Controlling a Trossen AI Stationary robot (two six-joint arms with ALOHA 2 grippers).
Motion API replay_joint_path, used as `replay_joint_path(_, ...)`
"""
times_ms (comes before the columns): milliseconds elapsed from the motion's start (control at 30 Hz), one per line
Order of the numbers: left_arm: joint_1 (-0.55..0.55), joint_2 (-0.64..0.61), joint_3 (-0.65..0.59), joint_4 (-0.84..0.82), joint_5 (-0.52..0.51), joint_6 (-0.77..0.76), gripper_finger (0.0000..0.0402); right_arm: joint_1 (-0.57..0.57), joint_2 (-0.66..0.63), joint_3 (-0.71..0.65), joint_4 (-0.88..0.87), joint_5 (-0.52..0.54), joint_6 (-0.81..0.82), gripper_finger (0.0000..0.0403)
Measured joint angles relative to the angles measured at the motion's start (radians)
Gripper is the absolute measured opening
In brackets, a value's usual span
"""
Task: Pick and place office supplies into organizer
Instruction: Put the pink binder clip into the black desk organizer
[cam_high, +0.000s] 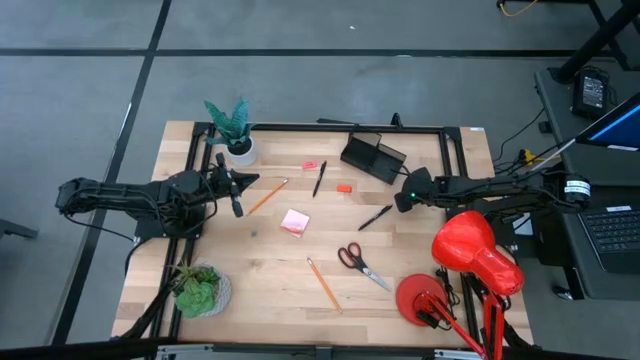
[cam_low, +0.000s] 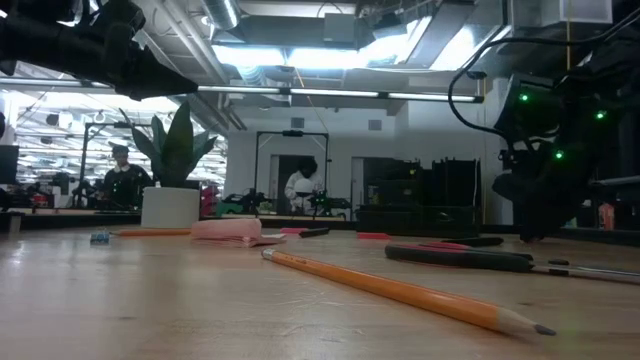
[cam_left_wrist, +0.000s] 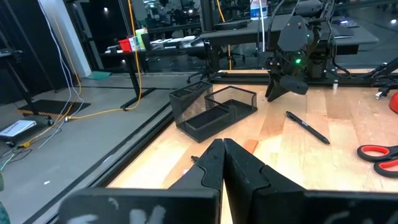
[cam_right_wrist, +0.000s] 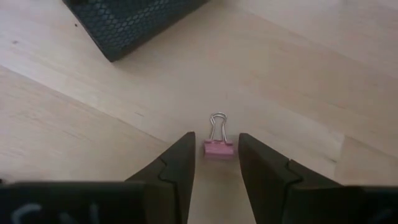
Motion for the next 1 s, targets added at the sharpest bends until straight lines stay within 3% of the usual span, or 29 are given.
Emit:
replay_joint_path(200, 0.0, 0.0, 0.0, 0.0, 0.0, 0.0, 0.0004, 0.0, 0.0, 0.0, -0.01, 0.001, 0.0, 0.0111)
replay_joint_path(500, 0.0, 0.0, 0.0, 0.0, 0.0, 0.016, 0.0004, 0.0, 0.0, 0.0, -0.017, 0.007, 0.0, 0.0038)
replay_joint_path(800, 0.0, 0.0, 0.0, 0.0, 0.0, 0.018, 0.0004, 0.0, 0.0, 0.0, -0.017, 0.004, 0.0, 0.0059)
replay_joint_path(1000, 0.0, 0.0, 0.0, 0.0, 0.0, 0.018, 0.0004, 0.0, 0.0, 0.0, -0.011, 0.003, 0.004, 0.0038)
